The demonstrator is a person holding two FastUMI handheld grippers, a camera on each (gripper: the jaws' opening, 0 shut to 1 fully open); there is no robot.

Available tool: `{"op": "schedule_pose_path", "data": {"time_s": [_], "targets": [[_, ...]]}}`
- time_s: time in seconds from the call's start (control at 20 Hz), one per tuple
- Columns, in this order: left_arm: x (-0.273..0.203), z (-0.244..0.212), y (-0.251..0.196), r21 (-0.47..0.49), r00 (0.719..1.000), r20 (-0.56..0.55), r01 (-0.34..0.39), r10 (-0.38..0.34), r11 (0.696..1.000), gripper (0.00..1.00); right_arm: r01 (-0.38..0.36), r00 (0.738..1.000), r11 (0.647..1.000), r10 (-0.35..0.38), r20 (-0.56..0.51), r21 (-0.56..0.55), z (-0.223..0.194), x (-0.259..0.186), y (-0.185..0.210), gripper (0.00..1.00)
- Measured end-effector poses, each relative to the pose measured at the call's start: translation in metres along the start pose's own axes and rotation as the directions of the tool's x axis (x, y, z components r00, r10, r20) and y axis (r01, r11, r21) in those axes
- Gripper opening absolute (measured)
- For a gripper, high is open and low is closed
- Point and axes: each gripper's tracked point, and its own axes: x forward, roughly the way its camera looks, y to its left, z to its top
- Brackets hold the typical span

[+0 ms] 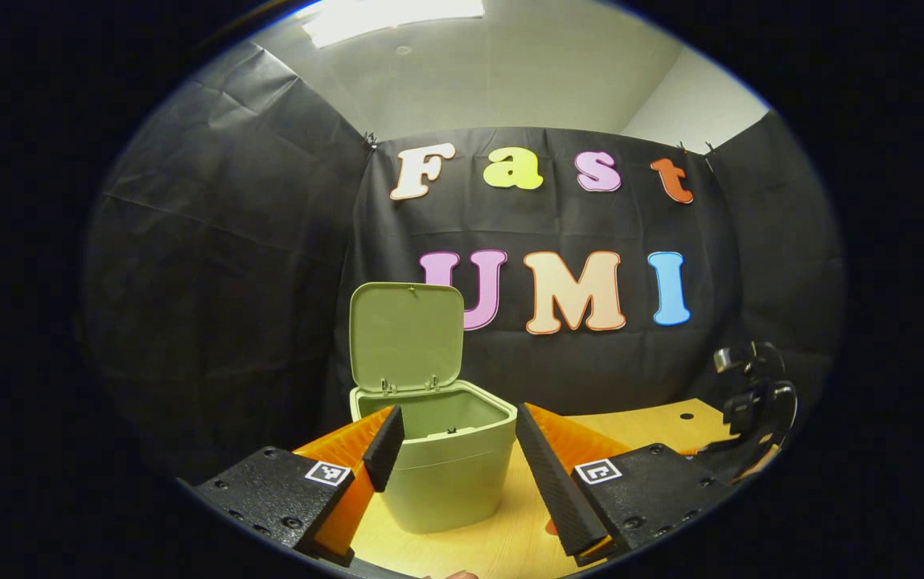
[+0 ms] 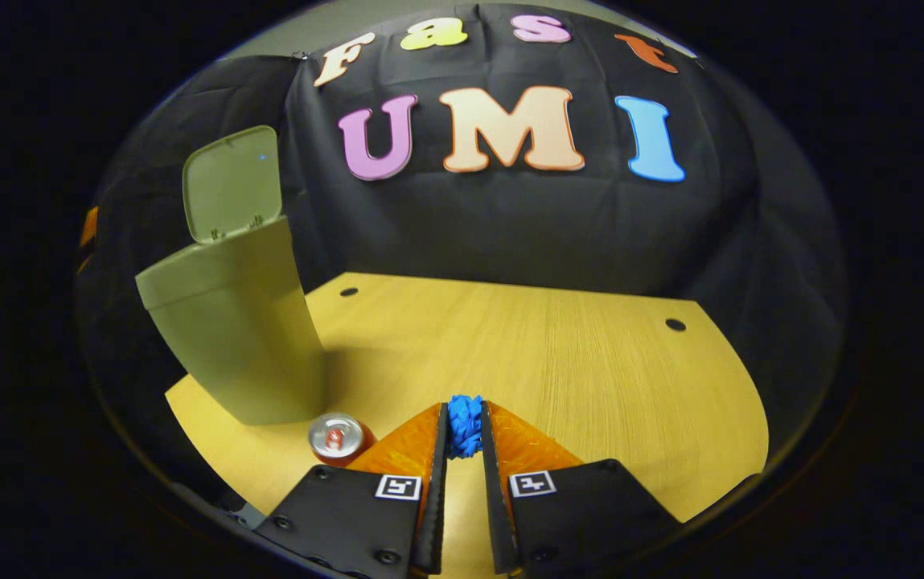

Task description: Press the lid of the desktop garbage bin to open it, pick up the crumpled paper on the desktop and throw it into the bin, then pick up the pop can on the desktop and drop it into the bin, and finally close the garbage bin lid.

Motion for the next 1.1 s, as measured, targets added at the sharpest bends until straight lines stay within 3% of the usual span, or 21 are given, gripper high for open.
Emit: {"op": "schedule_pose_path", "data": {"time_s": [0.2,0.25,0.45,0.85,1.05,1.1], "targets": [[0.003,-0.007,0.011,-0.013,1.0,-0.012,-0.001,0.001,1.0,0.86,-0.069,0.99,0.997,0.071,0.119,-0.021,0.065,-0.013,0.045,0.22],[0.004,-0.008,0.014,-0.016,1.0,-0.014,-0.001,0.001,1.0,0.86,-0.09,0.986,0.996,0.092,0.14,-0.024,0.078,-0.015,0.058,0.25],[0.005,-0.014,0.034,-0.02,1.0,-0.025,-0.003,0.003,1.0,0.86,-0.172,0.963,0.985,0.173,0.206,-0.025,0.117,-0.018,0.113,0.25],[0.0,-0.025,0.093,-0.001,0.997,-0.052,-0.055,0.055,0.998,0.87,-0.297,0.929,0.955,0.294,0.226,-0.02,0.137,0.009,0.216,0.25],[-0.006,-0.032,0.111,-0.006,0.994,-0.072,-0.085,0.085,0.996,0.86,-0.322,0.922,0.946,0.323,0.213,-0.041,0.136,0.025,0.248,0.25],[-0.007,-0.034,0.112,-0.008,0.993,-0.082,-0.086,0.085,0.996,0.87,-0.32,0.923,0.946,0.324,0.207,-0.052,0.134,0.03,0.252,0.35]]}}
